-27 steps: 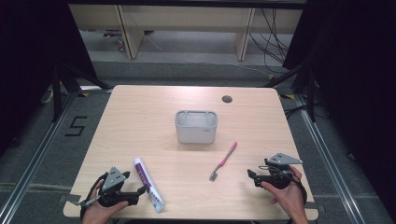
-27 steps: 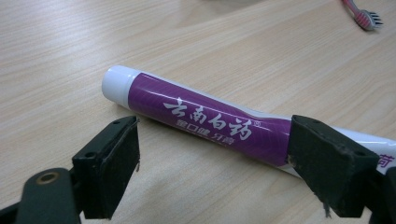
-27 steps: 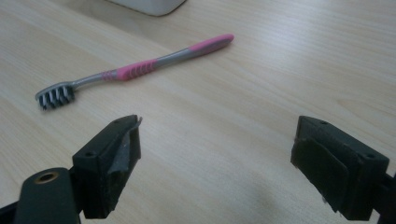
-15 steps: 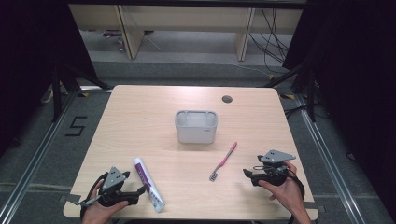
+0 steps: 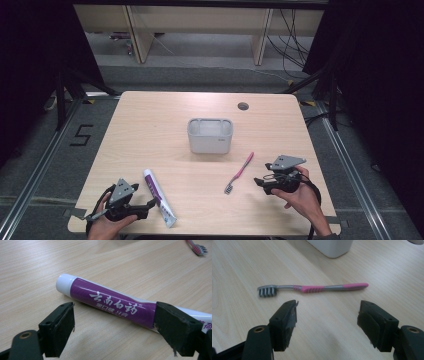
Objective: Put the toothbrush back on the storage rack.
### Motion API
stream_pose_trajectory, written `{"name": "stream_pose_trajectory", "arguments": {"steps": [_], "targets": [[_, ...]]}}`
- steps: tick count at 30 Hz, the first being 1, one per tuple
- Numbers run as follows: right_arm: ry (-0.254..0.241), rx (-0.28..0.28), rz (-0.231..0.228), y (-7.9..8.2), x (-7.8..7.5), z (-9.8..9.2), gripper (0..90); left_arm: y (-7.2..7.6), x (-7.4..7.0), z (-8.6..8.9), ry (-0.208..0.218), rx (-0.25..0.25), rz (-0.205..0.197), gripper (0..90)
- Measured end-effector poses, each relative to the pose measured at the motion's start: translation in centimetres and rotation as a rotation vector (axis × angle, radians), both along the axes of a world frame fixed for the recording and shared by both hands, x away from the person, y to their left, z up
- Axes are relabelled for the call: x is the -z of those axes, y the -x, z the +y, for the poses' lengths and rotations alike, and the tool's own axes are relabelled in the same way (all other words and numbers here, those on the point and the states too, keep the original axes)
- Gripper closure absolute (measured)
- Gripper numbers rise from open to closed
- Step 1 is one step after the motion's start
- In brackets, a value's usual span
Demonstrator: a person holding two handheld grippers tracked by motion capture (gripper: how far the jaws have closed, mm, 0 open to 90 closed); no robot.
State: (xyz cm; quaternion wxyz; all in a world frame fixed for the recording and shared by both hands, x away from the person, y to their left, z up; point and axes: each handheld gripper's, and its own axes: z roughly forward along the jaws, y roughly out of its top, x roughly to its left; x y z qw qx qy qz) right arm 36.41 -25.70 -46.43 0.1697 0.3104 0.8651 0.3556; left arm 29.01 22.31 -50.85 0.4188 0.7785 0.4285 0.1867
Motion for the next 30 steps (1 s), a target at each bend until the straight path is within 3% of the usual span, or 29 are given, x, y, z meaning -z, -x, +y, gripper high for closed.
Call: {"name": "stream_pose_trajectory", "arguments": {"steps": [8, 10, 14, 17, 25, 29, 30], "targets": [[0.05, -0.056, 0.006, -1.2, 0.0, 1.5, 36.8, 0.0, 0.0, -0.1, 0.007, -0.001, -0.003, 16.5], [0.097, -0.088, 0.026, -1.7, -0.2, 2.1, 39.1, 0.0, 0.0, 0.0, 0.004, 0.0, -0.003, 16.5], [0.121, -0.113, 0.014, -2.3, -0.2, 2.7, 41.1, 0.0, 0.0, 0.0, 0.003, 0.001, -0.003, 16.5], [0.164, -0.165, 0.011, -2.9, -0.2, 3.4, 43.7, 0.1, -0.1, 0.0, -0.001, 0.0, -0.003, 16.5], [0.199, -0.212, 0.028, -4.3, 0.6, 4.8, 44.1, 0.1, -0.1, 0.0, -0.002, 0.0, -0.003, 16.5], [0.203, -0.216, 0.049, -4.8, 0.8, 5.3, 43.6, 0.1, 0.0, 0.0, -0.001, 0.004, -0.001, 16.5], [0.202, -0.239, 0.064, -5.0, 0.9, 5.7, 43.5, 0.1, -0.1, 0.0, -0.001, 0.003, 0.0, 16.5]]}}
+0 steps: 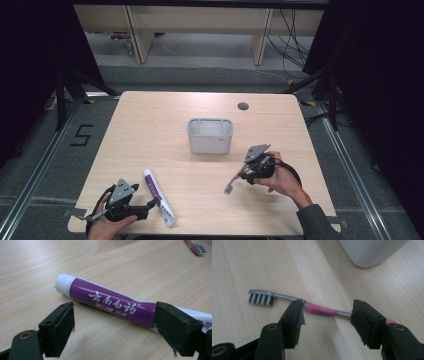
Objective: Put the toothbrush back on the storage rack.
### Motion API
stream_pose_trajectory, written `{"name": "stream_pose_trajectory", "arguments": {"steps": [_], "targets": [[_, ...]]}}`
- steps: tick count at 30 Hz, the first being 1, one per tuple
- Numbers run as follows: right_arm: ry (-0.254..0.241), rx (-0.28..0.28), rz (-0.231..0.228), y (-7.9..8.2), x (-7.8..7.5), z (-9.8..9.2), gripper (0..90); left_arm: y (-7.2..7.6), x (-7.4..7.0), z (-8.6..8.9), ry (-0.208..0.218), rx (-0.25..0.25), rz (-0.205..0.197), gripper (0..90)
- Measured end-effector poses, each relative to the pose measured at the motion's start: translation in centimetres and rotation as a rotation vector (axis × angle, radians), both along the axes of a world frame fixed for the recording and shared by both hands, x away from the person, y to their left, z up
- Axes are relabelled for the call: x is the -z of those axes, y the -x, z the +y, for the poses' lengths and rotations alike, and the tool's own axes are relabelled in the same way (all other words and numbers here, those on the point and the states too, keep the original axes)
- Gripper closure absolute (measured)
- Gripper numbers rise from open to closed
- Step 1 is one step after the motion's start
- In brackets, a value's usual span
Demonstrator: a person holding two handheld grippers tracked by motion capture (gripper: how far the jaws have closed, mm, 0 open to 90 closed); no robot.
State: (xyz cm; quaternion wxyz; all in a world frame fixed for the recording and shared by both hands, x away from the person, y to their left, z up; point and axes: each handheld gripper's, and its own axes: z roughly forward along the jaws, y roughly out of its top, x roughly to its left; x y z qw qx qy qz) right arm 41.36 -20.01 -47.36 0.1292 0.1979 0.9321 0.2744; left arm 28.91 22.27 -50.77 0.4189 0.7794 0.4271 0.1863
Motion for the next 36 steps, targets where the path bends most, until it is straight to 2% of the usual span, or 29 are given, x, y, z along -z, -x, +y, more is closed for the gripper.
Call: {"name": "stream_pose_trajectory", "arguments": {"steps": [2, 3, 9, 28, 36], "targets": [[0.009, -0.008, 0.001, -0.1, 0.2, 0.3, 43.4, 0.0, 0.0, 0.0, -0.006, -0.003, 0.001, 16.5], [0.016, -0.037, -0.006, -0.3, 0.3, 0.5, 43.5, 0.0, 0.0, 0.0, -0.002, -0.003, 0.0, 16.5], [0.03, -0.047, 0.014, -0.9, 0.7, 0.6, 43.4, 0.0, 0.0, 0.0, 0.002, 0.001, 0.0, 16.5], [0.066, -0.1, 0.027, -1.5, 1.4, 1.1, 41.6, 0.0, 0.0, 0.0, -0.003, -0.003, 0.001, 16.5], [0.081, -0.129, 0.049, -1.4, 1.5, 1.1, 48.5, 0.0, 0.0, 0.1, -0.002, -0.003, 0.0, 16.5]]}}
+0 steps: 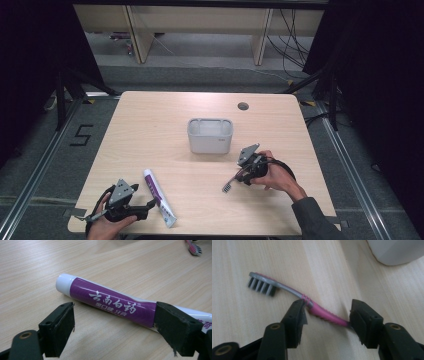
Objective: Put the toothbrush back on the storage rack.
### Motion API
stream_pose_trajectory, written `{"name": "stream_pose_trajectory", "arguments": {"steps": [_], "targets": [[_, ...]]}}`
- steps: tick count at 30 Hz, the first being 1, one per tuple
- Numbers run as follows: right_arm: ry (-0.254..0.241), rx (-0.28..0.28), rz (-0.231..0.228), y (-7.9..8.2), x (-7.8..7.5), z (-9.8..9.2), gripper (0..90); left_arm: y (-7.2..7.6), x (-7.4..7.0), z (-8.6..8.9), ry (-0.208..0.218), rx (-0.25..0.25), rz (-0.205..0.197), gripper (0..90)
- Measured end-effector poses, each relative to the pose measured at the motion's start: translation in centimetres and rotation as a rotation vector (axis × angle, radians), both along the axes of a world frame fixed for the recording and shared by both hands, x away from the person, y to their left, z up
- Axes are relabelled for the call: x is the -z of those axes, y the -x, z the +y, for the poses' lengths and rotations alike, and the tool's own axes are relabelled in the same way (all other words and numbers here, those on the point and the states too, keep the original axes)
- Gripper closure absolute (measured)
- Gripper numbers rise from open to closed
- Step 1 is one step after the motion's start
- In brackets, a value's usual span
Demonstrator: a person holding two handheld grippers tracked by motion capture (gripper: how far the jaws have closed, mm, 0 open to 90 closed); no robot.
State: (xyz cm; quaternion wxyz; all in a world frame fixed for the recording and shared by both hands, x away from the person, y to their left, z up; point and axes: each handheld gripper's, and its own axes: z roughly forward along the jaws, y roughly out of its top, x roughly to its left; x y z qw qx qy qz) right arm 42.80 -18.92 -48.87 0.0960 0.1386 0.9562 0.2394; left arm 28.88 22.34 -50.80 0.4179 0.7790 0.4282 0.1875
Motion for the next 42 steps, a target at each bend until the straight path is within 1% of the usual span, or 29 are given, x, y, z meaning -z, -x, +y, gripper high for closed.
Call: {"name": "stream_pose_trajectory", "arguments": {"steps": [2, 3, 5, 8, 9, 12, 13, 15, 17, 19, 20, 22, 23, 24, 25, 26, 27, 28, 30, 31, 32, 34, 35, 37, 38, 39, 40, 41, 42], "targets": [[0.017, 0.004, 0.017, 0.1, -0.1, -0.1, 54.3, 0.0, 0.0, 0.0, 0.001, -0.002, 0.0, 16.5], [0.017, 0.004, 0.017, 0.1, -0.1, -0.1, 54.3, 0.0, 0.0, 0.0, 0.002, -0.003, 0.001, 16.5], [0.032, -0.008, 0.028, 0.2, -0.2, -0.1, 59.4, 0.0, 0.0, 0.0, 0.002, -0.002, 0.001, 16.5], [0.036, -0.011, 0.037, 0.3, -0.2, -0.1, 62.1, 0.0, 0.0, 0.0, 0.002, -0.001, 0.001, 16.5], [0.055, -0.025, 0.045, 0.3, -0.3, 0.0, 65.0, 0.0, 0.0, 0.0, -0.001, 0.005, 0.002, 16.5], [0.072, -0.021, 0.058, 0.4, -0.4, 0.1, 67.3, 0.0, 0.1, -0.1, 0.007, 0.0, -0.001, 16.5], [0.077, -0.043, 0.057, 0.3, -0.5, 0.2, 68.5, 0.0, 0.1, -0.1, 0.01, 0.0, -0.003, 16.5], [0.116, -0.042, 0.072, 0.5, -0.7, 0.5, 72.3, 0.0, 0.1, 0.0, 0.004, 0.004, 0.0, 16.5], [0.133, -0.06, 0.073, 0.4, -0.7, 0.6, 74.7, 0.1, 0.0, 0.0, 0.002, -0.001, 0.0, 16.5], [0.14, -0.066, 0.074, 0.4, -0.8, 0.7, 75.5, 0.1, 0.0, 0.0, 0.0, -0.001, 0.001, 16.5], [0.155, -0.069, 0.084, 0.5, -0.8, 0.8, 76.7, 0.0, 0.1, -0.1, 0.011, 0.0, 0.0, 16.5], [0.178, -0.056, 0.086, 0.6, -0.9, 0.9, 77.5, 0.1, 0.0, -0.1, 0.011, 0.002, -0.002, 16.5], [0.178, -0.056, 0.086, 0.6, -0.9, 0.9, 77.5, 0.1, 0.0, -0.1, 0.011, 0.002, -0.002, 16.5], [0.198, -0.053, 0.086, 0.7, -1.0, 1.0, 77.9, 0.1, 0.1, -0.1, 0.01, 0.002, -0.003, 16.5], [0.226, -0.08, 0.067, 0.7, -1.0, 1.3, 79.2, 0.0, 0.1, -0.1, 0.009, 0.002, -0.002, 16.5], [0.226, -0.08, 0.067, 0.7, -1.0, 1.3, 79.2, 0.0, 0.1, -0.1, 0.009, 0.002, -0.002, 16.5], [0.273, -0.086, 0.065, 0.7, -1.2, 1.5, 80.8, 0.1, 0.1, -0.1, 0.01, 0.001, -0.002, 16.5], [0.282, -0.066, 0.074, 0.9, -1.2, 1.6, 80.9, 0.1, 0.1, -0.1, 0.01, 0.001, -0.002, 16.5], [0.293, -0.065, 0.085, 0.9, -1.3, 1.7, 81.0, 0.1, 0.1, 0.0, 0.003, 0.005, -0.001, 16.5], [0.318, -0.083, 0.083, 0.9, -1.3, 2.0, 81.5, 0.1, 0.0, 0.0, 0.001, 0.005, -0.001, 16.5], [0.336, -0.049, 0.096, 1.1, -1.4, 2.1, 81.6, 0.1, 0.0, 0.0, 0.001, 0.005, -0.001, 16.5], [0.342, -0.056, 0.101, 1.1, -1.4, 2.2, 81.6, 0.1, 0.0, 0.0, 0.002, 0.006, -0.003, 16.5], [0.36, -0.061, 0.099, 1.1, -1.4, 2.4, 81.8, 0.1, 0.0, 0.0, 0.001, 0.006, -0.001, 16.5], [0.371, -0.076, 0.107, 1.0, -1.4, 2.5, 81.9, 0.1, 0.0, 0.0, 0.001, 0.002, 0.0, 16.5], [0.378, -0.059, 0.108, 1.1, -1.4, 2.6, 81.9, 0.1, -0.1, 0.2, -0.023, 0.018, 0.004, 16.5], [0.375, -0.075, 0.097, 1.0, -1.3, 2.6, 82.0, 0.1, -0.1, 0.2, -0.022, 0.018, 0.003, 16.5], [0.394, -0.047, 0.104, 1.4, -1.5, 2.7, 82.0, 0.1, -0.1, 0.2, -0.023, 0.019, 0.004, 16.5], [0.394, -0.047, 0.104, 1.4, -1.5, 2.7, 82.0, 0.1, -0.1, 0.2, -0.023, 0.019, 0.004, 16.5], [0.394, -0.069, 0.093, 1.3, -1.4, 2.7, 82.6, 0.1, -0.1, 0.2, -0.023, 0.018, 0.004, 16.5]]}}
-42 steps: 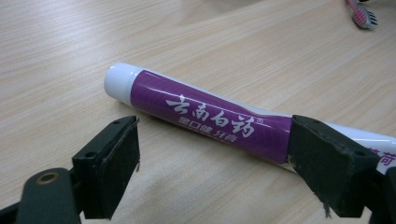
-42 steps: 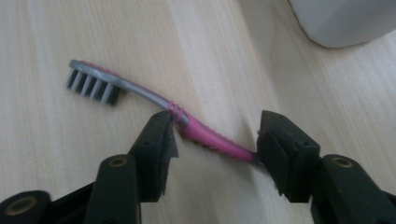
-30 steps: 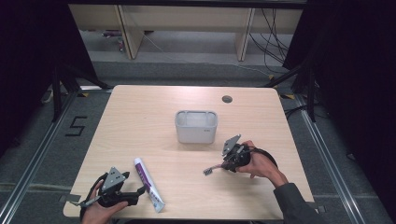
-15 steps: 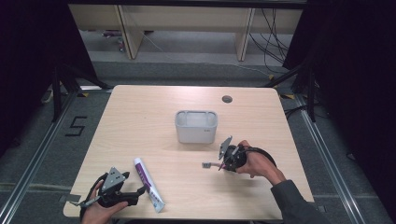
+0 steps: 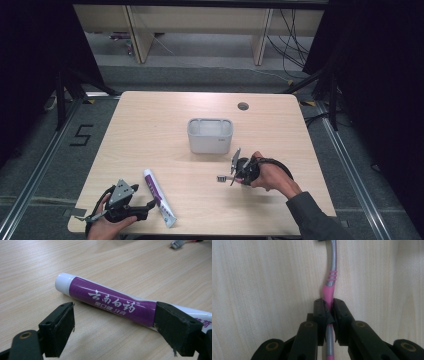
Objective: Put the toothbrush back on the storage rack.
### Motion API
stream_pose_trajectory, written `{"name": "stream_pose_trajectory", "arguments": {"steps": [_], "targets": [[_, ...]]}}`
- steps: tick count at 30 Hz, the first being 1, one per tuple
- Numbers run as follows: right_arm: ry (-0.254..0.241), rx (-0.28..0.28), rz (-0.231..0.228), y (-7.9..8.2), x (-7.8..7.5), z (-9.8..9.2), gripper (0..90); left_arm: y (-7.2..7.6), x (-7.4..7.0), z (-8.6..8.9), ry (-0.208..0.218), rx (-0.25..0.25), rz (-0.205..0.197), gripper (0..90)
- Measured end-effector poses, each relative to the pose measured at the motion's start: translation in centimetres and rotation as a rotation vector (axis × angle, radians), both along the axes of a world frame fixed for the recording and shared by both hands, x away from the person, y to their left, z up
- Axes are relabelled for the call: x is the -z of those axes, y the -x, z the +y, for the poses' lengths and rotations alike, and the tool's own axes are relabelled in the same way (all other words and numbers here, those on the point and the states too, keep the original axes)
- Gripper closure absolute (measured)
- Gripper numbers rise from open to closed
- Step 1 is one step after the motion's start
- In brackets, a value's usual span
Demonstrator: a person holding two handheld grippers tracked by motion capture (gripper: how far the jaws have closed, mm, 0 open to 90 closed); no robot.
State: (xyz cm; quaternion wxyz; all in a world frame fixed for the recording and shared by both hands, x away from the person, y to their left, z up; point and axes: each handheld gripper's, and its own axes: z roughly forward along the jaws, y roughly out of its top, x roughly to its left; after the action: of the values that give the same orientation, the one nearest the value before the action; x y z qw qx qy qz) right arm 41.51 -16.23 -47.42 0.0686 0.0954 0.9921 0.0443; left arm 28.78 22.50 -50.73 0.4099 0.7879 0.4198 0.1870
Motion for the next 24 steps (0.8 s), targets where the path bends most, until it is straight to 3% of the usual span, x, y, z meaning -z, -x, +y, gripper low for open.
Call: {"name": "stream_pose_trajectory", "arguments": {"steps": [1, 4, 5, 8, 9, 11, 12, 14, 15, 16, 17, 19, 20, 22, 23, 24], "targets": [[-0.003, 0.036, -0.006, 0.2, -0.2, 0.1, 82.7, 0.0, 0.0, 0.0, 0.003, -0.002, -0.001, 16.5], [-0.014, 0.042, -0.015, 0.1, -0.6, -0.1, 82.8, 0.0, 0.0, 0.0, 0.002, 0.0, 0.0, 16.5], [-0.04, 0.021, -0.026, 0.0, -0.9, -0.3, 83.0, 0.0, 0.0, 0.0, 0.002, 0.0, 0.0, 16.5], [-0.055, 0.065, -0.032, 0.1, -1.3, -0.6, 83.1, 0.0, 0.0, 0.0, 0.003, -0.004, 0.0, 16.6], [-0.09, 0.073, -0.033, 0.1, -1.7, -0.9, 83.1, 0.0, 0.0, 0.0, 0.004, -0.002, 0.003, 16.6], [-0.104, 0.082, -0.044, 0.1, -1.9, -1.1, 83.1, 0.0, 0.0, 0.0, 0.004, -0.004, 0.003, 16.5], [-0.145, 0.092, -0.046, 0.0, -2.3, -1.4, 83.1, 0.0, 0.0, 0.0, 0.002, -0.003, 0.001, 16.6], [-0.163, 0.082, -0.042, -0.1, -2.6, -1.6, 83.1, 0.0, 0.0, 0.0, 0.002, -0.001, 0.001, 16.6], [-0.199, 0.074, -0.043, -0.1, -3.3, -2.0, 83.1, 0.0, 0.1, 0.0, 0.004, -0.003, 0.002, 16.6], [-0.212, 0.092, -0.042, 0.1, -3.6, -2.2, 83.1, 0.0, 0.0, 0.0, 0.006, -0.006, 0.003, 16.6], [-0.23, 0.107, -0.051, 0.2, -4.0, -2.4, 83.2, 0.0, 0.1, -0.2, 0.028, -0.021, -0.004, 16.6], [-0.254, 0.085, -0.067, 0.0, -4.3, -2.6, 83.1, 0.0, 0.1, -0.2, 0.025, -0.018, -0.003, 16.6], [-0.307, 0.105, -0.095, 0.2, -5.0, -3.1, 83.1, 0.0, 0.1, -0.1, 0.024, -0.016, -0.002, 16.6], [-0.33, 0.133, -0.104, 0.3, -5.4, -3.3, 83.2, 0.0, 0.0, 0.0, 0.003, -0.01, 0.001, 16.6], [-0.388, 0.132, -0.162, 0.0, -5.9, -3.8, 83.1, 0.0, 0.1, -0.2, 0.025, -0.018, -0.003, 16.5], [-0.388, 0.132, -0.162, 0.0, -5.9, -3.8, 83.1, 0.0, 0.1, -0.2, 0.025, -0.018, -0.003, 16.6]]}}
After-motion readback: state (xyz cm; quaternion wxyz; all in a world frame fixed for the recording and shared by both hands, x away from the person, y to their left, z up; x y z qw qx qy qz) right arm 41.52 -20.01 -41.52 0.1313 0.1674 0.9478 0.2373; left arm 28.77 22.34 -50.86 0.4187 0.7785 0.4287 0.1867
